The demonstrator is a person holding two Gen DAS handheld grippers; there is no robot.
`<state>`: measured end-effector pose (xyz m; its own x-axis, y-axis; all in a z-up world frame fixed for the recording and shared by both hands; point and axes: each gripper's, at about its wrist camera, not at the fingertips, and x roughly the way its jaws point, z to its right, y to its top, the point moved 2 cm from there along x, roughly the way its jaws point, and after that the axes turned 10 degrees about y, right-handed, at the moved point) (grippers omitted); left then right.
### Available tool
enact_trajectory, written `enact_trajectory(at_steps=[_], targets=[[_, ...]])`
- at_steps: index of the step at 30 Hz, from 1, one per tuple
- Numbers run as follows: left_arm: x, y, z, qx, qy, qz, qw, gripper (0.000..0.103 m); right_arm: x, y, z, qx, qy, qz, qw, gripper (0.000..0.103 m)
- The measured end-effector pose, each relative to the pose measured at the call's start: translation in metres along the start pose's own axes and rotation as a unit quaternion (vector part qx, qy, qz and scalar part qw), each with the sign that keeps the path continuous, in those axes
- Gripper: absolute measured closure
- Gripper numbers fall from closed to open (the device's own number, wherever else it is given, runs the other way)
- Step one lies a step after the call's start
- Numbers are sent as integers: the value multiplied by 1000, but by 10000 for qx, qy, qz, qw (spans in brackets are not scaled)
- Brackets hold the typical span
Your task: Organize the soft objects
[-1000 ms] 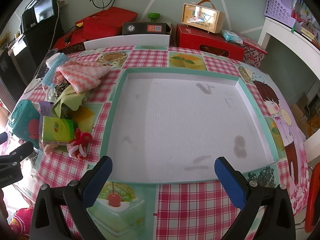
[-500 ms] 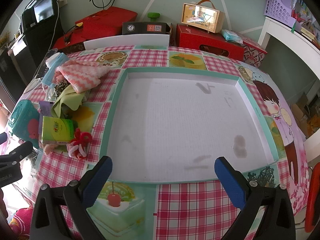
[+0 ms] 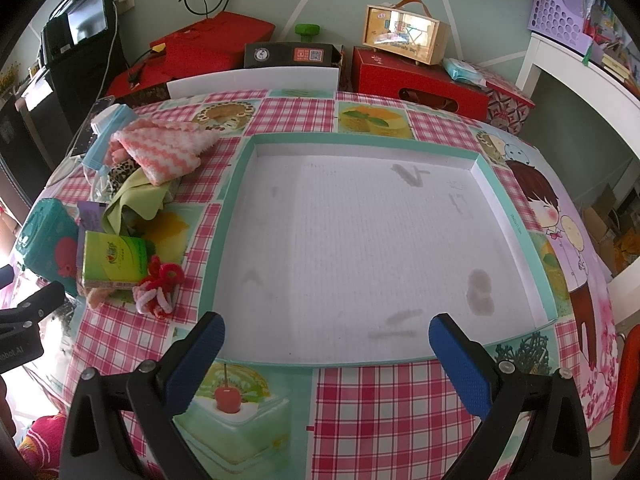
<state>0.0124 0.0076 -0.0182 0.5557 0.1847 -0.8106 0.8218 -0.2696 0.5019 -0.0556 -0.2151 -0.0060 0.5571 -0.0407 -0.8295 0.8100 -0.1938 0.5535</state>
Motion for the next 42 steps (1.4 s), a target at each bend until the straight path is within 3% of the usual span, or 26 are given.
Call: enact_trajectory(at_steps=[15,21,24,27,33,42], targets=[[-2,0,-2,-46,-8,17,10000,0,0,1,-1,-7,-6,-12,10000,0],[-5,0,-6,-135,-222,-8,9997,0,-1,-1,1,24,11,9,10000,0],[-11,2,-14,-319,-511,-34,9982,0,-6,-2,4,76,107,67,9999,0],[-23,12,-25,-444,-843,-15,9955,0,-16,3,3,140,309,188,9992,0],[-43,44,-50,-599,-1127,334,9913,0,-33,30,-12,-23,662,544,9963,0],[-22,92,-86,-741,-1379,612,9858,0,-19,63,-56,-411,1255,713,9887,0]])
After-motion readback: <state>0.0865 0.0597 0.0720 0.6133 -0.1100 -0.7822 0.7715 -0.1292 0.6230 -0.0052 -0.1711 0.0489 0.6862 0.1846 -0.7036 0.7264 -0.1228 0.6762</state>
